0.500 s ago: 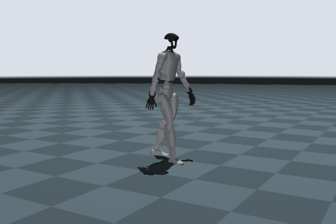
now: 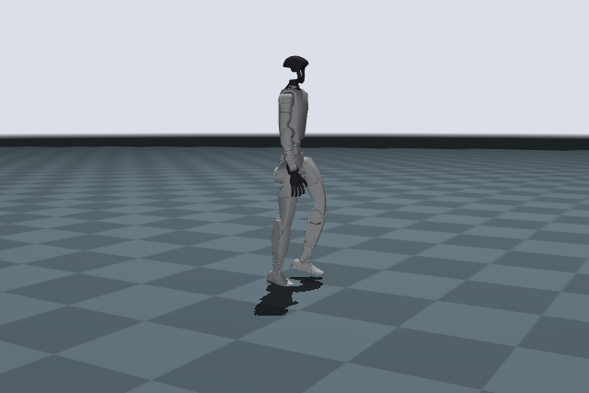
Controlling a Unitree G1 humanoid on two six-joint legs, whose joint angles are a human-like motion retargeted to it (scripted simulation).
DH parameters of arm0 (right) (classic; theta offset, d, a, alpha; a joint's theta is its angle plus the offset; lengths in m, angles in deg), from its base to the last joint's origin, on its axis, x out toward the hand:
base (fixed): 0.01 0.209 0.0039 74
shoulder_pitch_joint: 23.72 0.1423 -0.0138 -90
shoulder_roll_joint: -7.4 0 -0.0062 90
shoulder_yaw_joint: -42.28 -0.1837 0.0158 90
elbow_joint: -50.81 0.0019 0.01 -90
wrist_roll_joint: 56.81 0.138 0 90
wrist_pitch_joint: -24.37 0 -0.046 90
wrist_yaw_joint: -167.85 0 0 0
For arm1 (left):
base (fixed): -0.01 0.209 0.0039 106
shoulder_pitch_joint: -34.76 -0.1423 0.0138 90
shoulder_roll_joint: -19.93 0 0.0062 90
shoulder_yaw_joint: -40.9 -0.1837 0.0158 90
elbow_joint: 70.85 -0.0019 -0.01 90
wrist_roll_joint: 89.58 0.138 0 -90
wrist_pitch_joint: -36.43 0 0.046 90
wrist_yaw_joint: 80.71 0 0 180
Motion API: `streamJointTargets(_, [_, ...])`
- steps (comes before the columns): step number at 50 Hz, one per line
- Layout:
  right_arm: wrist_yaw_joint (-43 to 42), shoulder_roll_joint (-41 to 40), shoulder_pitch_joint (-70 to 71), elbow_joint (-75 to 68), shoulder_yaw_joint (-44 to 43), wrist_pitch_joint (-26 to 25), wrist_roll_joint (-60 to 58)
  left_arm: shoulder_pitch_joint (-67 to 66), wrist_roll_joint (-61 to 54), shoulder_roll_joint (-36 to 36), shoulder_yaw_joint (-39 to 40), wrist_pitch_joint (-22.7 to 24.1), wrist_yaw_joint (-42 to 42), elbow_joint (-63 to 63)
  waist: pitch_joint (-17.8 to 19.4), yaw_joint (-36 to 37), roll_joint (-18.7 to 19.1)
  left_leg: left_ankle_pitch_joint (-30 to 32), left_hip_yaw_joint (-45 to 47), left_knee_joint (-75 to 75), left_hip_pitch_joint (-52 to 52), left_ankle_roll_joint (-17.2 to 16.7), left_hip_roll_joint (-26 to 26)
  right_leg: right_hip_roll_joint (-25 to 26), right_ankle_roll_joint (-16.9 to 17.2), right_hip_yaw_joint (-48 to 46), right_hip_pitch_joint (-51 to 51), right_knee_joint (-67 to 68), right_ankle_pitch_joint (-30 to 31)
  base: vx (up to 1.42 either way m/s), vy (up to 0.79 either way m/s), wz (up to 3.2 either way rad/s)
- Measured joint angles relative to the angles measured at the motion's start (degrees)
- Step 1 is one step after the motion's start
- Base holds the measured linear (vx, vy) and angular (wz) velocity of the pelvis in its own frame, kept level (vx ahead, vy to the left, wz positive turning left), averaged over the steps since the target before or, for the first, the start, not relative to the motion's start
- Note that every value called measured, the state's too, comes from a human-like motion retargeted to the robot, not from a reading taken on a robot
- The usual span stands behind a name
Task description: Walk run
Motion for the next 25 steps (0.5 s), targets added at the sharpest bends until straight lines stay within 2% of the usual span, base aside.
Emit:
streamJointTargets(3, [-0.56,-0.96,-0.17,0.84,1.49,0.52,0.88,-0.67,0.37,0.55,-0.39,-0.43,0.69,-0.53,0.49,1.16,0.30,-1.20,2.97,-10.40,-1.50,3.21,0.64,1.20,0.67,-0.13,2.97,-1.14,-1.21,0.39,-0.06,-0.25])
streamJointTargets(5, [-0.03,-1.38,0.01,0.44,2.54,0.47,0.98,-0.82,1.38,0.73,-0.83,-0.49,1.15,-0.48,0.73,1.98,0.16,-1.14,3.50,-15.35,-2.57,2.87,0.35,1.47,1.23,0.06,4.68,-1.70,-1.94,0.55,-0.04,-0.40])
streamJointTargets(7, [2.15,-1.99,0.95,-0.99,3.28,0.19,1.09,-0.50,2.86,0.60,-1.62,-0.32,2.04,0.05,0.79,2.06,-0.06,-0.05,-0.04,-18.76,-5.27,3.09,-0.78,1.77,2.04,0.66,6.37,-2.20,-2.74,0.43,-0.06,-0.28])
streamJointTargets(12, [6.12,-1.84,2.06,-3.57,3.51,-0.72,2.96,1.57,2.93,0.05,-3.56,0.80,2.86,2.33,0.67,2.45,-0.71,1.25,-4.78,-17.07,-8.02,6.98,-2.93,1.55,4.29,2.03,8.33,-1.31,-4.07,0.46,0.01,-0.22])
streamJointTargets(15, [6.08,-0.83,0.93,-4.85,3.29,-1.44,2.65,2.32,1.28,0.17,-3.07,1.00,1.62,4.04,0.04,5.42,-1.06,3.12,-1.20,-15.17,-6.26,7.31,-1.42,0.46,7.06,4.31,9.79,-0.04,-3.18,0.67,0.15,-0.93])
streamJointTargets(18, [5.21,-0.23,-0.67,-6.06,2.18,-2.26,-0.02,3.32,-0.90,-0.10,-1.69,-0.06,-0.48,5.02,-0.90,5.53,-1.34,0.65,0.52,-11.87,-5.21,8.22,-0.11,-1.21,10.47,5.49,10.31,2.90,0.95,0.67,0.13,-0.59])
streamJointTargets(20, [4.46,0.20,-2.65,-6.36,1.16,-2.61,-1.08,4.18,-2.52,-0.51,-1.84,-2.09,-2.18,5.40,-1.76,4.61,-0.45,-1.59,0.22,-11.48,-3.51,8.85,0.10,-1.47,11.82,4.76,10.25,6.06,6.00,0.69,0.12,-0.03])
streamJointTargets(25, [1.04,1.75,-7.10,-7.55,-1.63,-3.95,-0.61,7.11,-9.08,-2.39,-3.82,-1.66,0.05,5.10,-3.85,3.65,3.27,-4.89,-1.38,-15.58,3.23,9.97,1.60,-0.59,12.07,4.58,4.12,24.22,21.79,0.64,0.11,-0.10])
